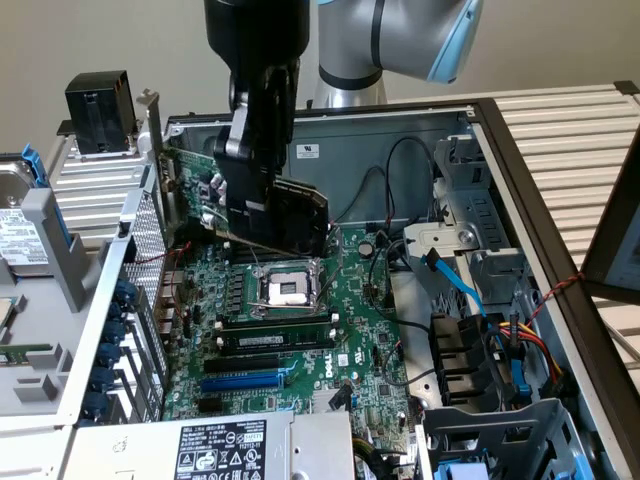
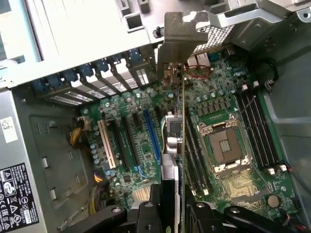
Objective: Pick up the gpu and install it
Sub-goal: 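Insert the gpu into the slot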
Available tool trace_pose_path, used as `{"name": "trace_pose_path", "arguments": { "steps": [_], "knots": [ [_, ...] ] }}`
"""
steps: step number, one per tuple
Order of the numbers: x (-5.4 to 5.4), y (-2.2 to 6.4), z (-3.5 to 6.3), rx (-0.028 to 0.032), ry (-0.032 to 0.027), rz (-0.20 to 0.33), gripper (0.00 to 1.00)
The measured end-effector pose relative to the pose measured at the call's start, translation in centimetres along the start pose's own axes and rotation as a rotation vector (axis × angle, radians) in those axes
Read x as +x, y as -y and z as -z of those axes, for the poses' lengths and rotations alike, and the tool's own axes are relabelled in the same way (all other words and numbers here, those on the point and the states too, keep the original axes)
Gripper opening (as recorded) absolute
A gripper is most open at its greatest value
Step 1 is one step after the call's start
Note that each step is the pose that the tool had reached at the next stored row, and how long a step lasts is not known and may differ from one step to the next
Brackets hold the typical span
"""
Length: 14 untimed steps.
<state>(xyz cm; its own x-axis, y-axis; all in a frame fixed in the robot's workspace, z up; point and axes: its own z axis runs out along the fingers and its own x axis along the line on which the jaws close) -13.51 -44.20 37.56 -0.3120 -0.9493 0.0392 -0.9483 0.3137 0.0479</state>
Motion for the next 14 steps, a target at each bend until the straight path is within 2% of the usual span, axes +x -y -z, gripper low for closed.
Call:
{"name": "trace_pose_path", "arguments": {
  "steps": [3, 5, 9, 14],
  "knots": [
    [0.0, 0.0, -0.08, 0.0084, -0.0101, 0.041, 0.28],
    [0.0, 0.0, -0.14, 0.0154, -0.0132, 0.074, 0.28],
    [-0.01, 0.01, -0.27, 0.0305, -0.0161, 0.141, 0.28],
    [-0.02, 0.02, -0.45, 0.0523, -0.0147, 0.197, 0.28]
  ]
}}
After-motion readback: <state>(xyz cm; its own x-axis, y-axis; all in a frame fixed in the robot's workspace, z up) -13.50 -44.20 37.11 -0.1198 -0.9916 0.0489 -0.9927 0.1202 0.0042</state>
